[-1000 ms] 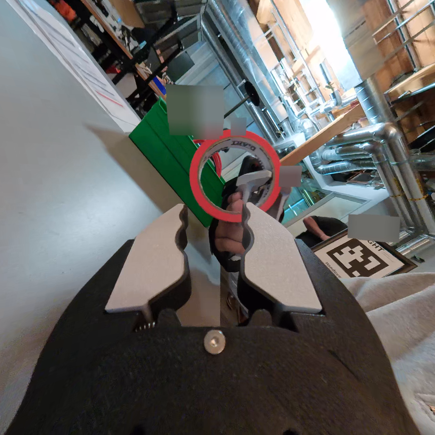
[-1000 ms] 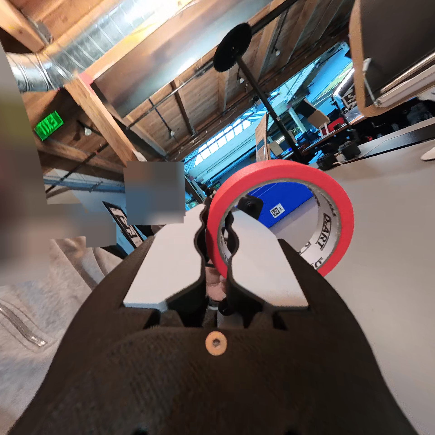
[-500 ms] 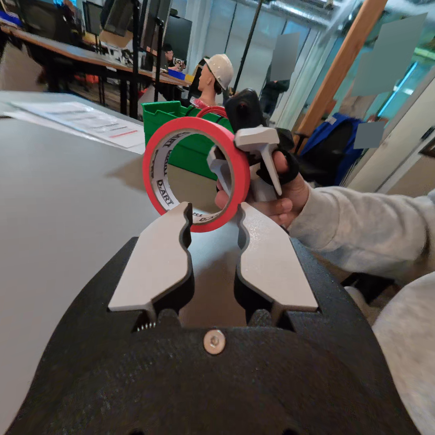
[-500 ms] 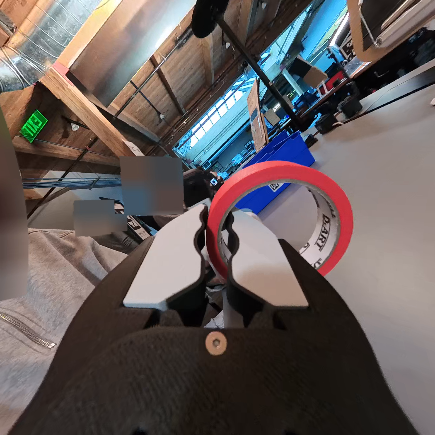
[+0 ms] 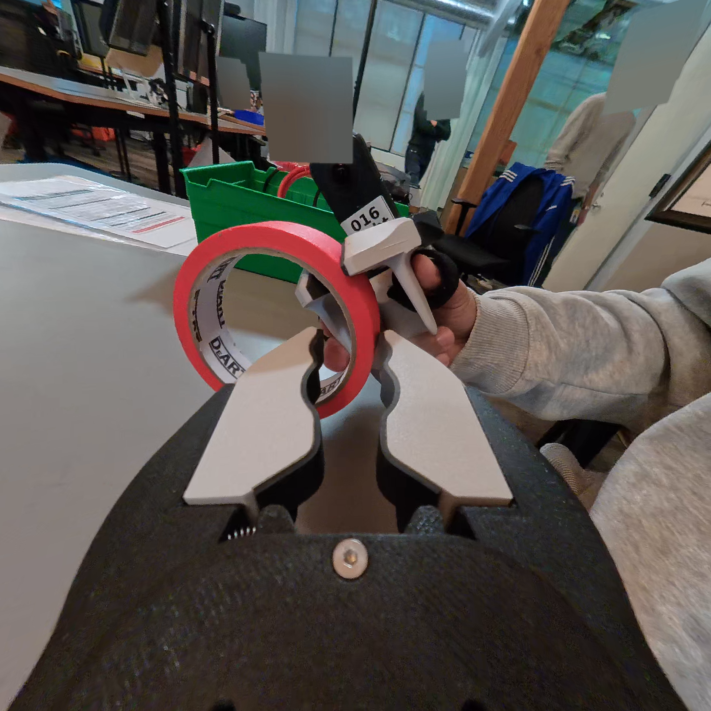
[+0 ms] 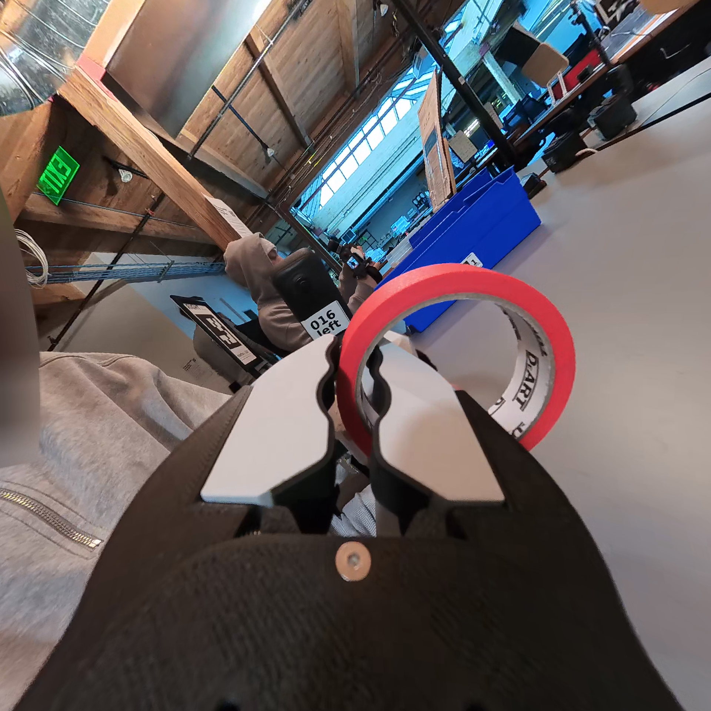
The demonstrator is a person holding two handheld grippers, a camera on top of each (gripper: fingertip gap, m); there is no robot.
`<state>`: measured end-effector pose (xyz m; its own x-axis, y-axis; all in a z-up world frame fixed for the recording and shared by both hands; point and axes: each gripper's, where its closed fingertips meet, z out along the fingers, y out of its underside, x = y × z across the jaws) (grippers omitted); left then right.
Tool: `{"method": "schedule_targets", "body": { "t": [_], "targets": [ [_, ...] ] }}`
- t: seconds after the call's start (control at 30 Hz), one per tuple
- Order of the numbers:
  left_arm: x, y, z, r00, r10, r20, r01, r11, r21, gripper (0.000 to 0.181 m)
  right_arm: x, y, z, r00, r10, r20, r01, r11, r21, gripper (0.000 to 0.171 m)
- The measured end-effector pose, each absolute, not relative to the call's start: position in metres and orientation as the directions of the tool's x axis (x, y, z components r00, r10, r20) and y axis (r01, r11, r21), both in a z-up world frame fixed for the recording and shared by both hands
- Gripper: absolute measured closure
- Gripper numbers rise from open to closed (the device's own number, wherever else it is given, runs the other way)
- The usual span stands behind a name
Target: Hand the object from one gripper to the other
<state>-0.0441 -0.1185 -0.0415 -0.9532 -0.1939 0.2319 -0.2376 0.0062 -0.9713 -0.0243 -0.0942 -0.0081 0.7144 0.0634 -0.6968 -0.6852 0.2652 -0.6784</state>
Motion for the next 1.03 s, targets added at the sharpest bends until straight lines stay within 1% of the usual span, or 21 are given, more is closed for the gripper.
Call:
{"method": "schedule_targets", "body": {
  "t": [0.1, 0.17, 0.33, 0.43, 0.57, 0.7, 0.77, 0.87, 0.97, 1.03],
  "targets": [
    [-0.049, -0.121, -0.042, -0.961, -0.178, 0.21, -0.218, 0.026, -0.976, 0.168, -0.023, -0.094, -0.009, 0.721, 0.045, -0.692, -0.676, 0.264, -0.687, 0.157],
    [-0.05, -0.121, -0.042, -0.963, -0.183, 0.197, -0.206, 0.031, -0.978, 0.169, -0.023, -0.094, -0.01, 0.73, 0.031, -0.683, -0.666, 0.261, -0.699, 0.156],
    [-0.046, -0.118, -0.042, -0.956, -0.192, 0.222, -0.23, 0.02, -0.973, 0.17, -0.019, -0.093, -0.014, 0.784, -0.072, -0.617, -0.583, 0.26, -0.77, 0.138],
    [-0.041, -0.114, -0.037, -0.945, -0.19, 0.267, -0.266, -0.03, -0.963, 0.17, -0.014, -0.097, -0.013, 0.799, -0.118, -0.59, -0.543, 0.278, -0.792, 0.13],
    [-0.035, -0.103, -0.024, -0.915, -0.148, 0.375, -0.356, -0.143, -0.924, 0.171, -0.005, -0.107, -0.008, 0.791, -0.153, -0.592, -0.521, 0.338, -0.784, 0.127],
    [-0.033, -0.091, -0.006, -0.868, -0.014, 0.497, -0.475, -0.269, -0.838, 0.171, 0.006, -0.118, -0.009, 0.777, -0.22, -0.59, -0.491, 0.375, -0.787, 0.124],
    [-0.035, -0.085, 0.003, -0.851, 0.066, 0.521, -0.513, -0.316, -0.798, 0.171, 0.009, -0.121, -0.01, 0.783, -0.289, -0.551, -0.443, 0.362, -0.82, 0.124],
    [-0.039, -0.08, 0.012, -0.838, 0.139, 0.527, -0.539, -0.356, -0.763, 0.171, 0.011, -0.119, -0.017, 0.787, -0.363, -0.499, -0.404, 0.307, -0.862, 0.125],
    [-0.044, -0.075, 0.021, -0.811, 0.241, 0.532, -0.583, -0.39, -0.713, 0.171, 0.009, -0.11, -0.026, 0.785, -0.36, -0.503, -0.434, 0.26, -0.863, 0.122],
    [-0.051, -0.07, 0.029, -0.775, 0.35, 0.526, -0.632, -0.402, -0.663, 0.171, 0.004, -0.106, -0.024, 0.787, -0.297, -0.54, -0.472, 0.273, -0.838, 0.119]
  ]
}}
